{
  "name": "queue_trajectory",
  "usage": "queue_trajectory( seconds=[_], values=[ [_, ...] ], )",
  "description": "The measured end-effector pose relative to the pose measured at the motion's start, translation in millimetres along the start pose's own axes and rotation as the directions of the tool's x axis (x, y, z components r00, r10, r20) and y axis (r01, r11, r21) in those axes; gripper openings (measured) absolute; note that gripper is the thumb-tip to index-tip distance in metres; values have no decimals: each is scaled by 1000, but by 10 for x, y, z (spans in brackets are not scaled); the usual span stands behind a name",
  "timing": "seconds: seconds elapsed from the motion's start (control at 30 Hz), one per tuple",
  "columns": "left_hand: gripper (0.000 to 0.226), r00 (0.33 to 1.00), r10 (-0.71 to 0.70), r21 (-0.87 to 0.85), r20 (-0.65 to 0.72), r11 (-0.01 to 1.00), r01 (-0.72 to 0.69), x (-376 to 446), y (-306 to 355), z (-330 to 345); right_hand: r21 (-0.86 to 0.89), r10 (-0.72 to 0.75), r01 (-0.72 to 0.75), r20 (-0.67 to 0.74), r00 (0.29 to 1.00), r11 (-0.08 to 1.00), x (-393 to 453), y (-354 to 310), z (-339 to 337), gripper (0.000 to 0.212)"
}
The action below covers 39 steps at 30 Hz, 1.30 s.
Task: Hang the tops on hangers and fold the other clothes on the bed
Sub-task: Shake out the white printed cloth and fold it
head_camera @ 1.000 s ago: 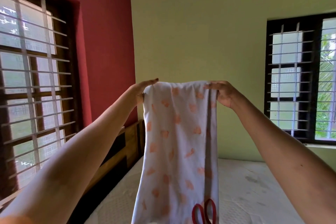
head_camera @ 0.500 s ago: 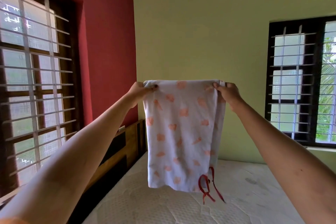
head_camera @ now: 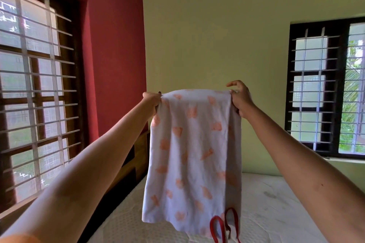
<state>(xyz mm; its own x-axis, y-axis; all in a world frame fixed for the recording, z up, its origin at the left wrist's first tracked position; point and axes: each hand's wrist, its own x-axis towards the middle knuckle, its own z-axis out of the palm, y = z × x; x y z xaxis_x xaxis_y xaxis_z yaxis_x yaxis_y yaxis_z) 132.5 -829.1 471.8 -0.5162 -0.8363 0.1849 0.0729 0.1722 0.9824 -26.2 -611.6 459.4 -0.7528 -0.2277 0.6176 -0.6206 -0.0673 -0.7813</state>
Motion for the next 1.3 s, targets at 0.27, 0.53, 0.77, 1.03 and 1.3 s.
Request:
queue_trajectory(
  seconds=[0.27,0.53,0.77,1.03,1.3],
  values=[
    [46,963,-104,-18,247,994,112,-133,97,-134,375,27,-211,439,898,903,-151,-80,-122,19],
    [95,931,81,326,357,923,-206,-345,17,-143,162,134,-202,353,926,966,0,69,-77,55],
    [68,895,381,686,231,589,-428,-388,-52,-38,-136,-13,43,210,978,990,68,158,-87,39],
    [33,851,493,721,183,521,-457,-257,-45,-109,-306,-128,173,163,978,936,84,313,-220,21],
    [18,971,222,-62,86,974,-217,-220,-174,33,393,233,-311,233,944,865,-27,225,-96,15]
  ],
)
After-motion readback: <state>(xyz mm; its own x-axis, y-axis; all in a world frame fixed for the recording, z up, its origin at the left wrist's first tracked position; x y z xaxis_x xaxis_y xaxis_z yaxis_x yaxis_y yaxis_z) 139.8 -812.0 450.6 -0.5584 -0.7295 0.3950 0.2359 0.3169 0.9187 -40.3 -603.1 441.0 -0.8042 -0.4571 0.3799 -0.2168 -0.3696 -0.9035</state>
